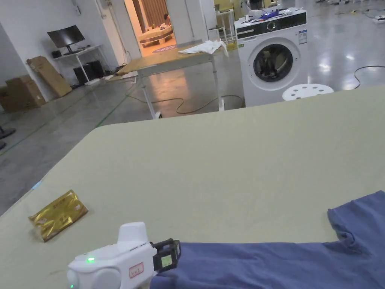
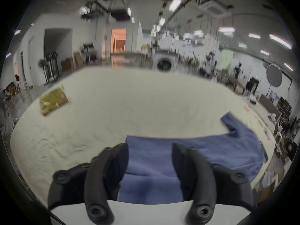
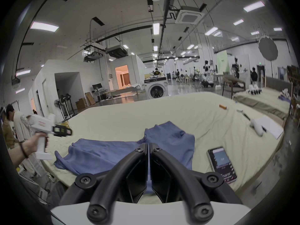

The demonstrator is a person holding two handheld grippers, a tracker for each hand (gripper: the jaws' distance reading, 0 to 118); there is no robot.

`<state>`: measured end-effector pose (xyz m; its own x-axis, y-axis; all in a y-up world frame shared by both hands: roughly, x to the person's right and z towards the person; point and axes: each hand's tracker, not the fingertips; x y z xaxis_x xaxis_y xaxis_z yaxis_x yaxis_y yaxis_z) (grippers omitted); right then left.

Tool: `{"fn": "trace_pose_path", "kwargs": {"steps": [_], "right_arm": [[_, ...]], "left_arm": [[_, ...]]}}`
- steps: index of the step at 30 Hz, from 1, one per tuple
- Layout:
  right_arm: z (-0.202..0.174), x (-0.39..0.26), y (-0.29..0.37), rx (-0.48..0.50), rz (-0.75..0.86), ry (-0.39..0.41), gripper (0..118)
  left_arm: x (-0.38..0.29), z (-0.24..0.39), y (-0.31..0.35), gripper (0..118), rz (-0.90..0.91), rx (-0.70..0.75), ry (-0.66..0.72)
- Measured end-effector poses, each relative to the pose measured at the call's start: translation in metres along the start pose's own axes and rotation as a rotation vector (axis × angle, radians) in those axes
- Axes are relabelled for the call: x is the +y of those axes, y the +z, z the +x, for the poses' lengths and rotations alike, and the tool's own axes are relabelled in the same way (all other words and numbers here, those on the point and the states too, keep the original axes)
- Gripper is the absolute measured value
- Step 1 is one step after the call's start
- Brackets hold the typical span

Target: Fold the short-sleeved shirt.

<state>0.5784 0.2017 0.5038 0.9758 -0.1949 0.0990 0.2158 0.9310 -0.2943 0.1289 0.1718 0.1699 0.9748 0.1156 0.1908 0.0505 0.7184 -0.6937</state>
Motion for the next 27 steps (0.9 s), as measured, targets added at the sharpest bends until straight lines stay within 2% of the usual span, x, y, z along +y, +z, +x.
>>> {"fn": "trace_pose_path", "kwargs": {"steps": [3, 8, 10, 13, 14, 17, 20, 21, 23, 24, 27], "right_arm": [[0.000, -0.007, -0.001, 0.006, -0.025, -0.002, 0], [0.001, -0.014, -0.004, -0.023, -0.071, -0.009, 0], [0.004, -0.017, -0.005, -0.022, -0.083, -0.022, 0], [0.007, -0.021, -0.009, -0.028, -0.111, -0.033, 0], [0.008, -0.021, -0.012, -0.026, -0.119, -0.036, 0], [0.013, -0.015, -0.022, -0.020, -0.131, -0.023, 0], [0.028, 0.010, -0.053, -0.013, -0.143, 0.044, 3], [0.036, 0.021, -0.071, -0.004, -0.187, 0.064, 16], [0.054, 0.042, -0.112, -0.007, -0.231, 0.092, 57], [0.063, 0.050, -0.132, -0.018, -0.253, 0.097, 71], [0.098, 0.073, -0.220, -0.055, -0.482, 0.121, 72]], "left_arm": [[0.017, -0.004, -0.054, 64, -0.132, 0.041, -0.031], [0.024, -0.010, -0.104, 60, -0.210, 0.081, 0.021], [0.022, -0.003, -0.107, 55, -0.212, 0.096, -0.031], [0.024, 0.000, -0.113, 46, -0.253, 0.092, -0.039], [0.024, 0.005, -0.110, 42, -0.264, 0.092, -0.045], [0.028, 0.012, -0.112, 0, -0.273, 0.093, -0.095], [0.022, 0.024, -0.120, 0, -0.310, 0.124, -0.164], [0.022, 0.025, -0.123, 0, -0.316, 0.130, -0.156], [0.023, 0.028, -0.125, 0, -0.329, 0.139, -0.167], [0.024, 0.029, -0.126, 0, -0.341, 0.140, -0.173], [0.025, 0.036, -0.121, 0, -0.368, 0.140, -0.179]]}}
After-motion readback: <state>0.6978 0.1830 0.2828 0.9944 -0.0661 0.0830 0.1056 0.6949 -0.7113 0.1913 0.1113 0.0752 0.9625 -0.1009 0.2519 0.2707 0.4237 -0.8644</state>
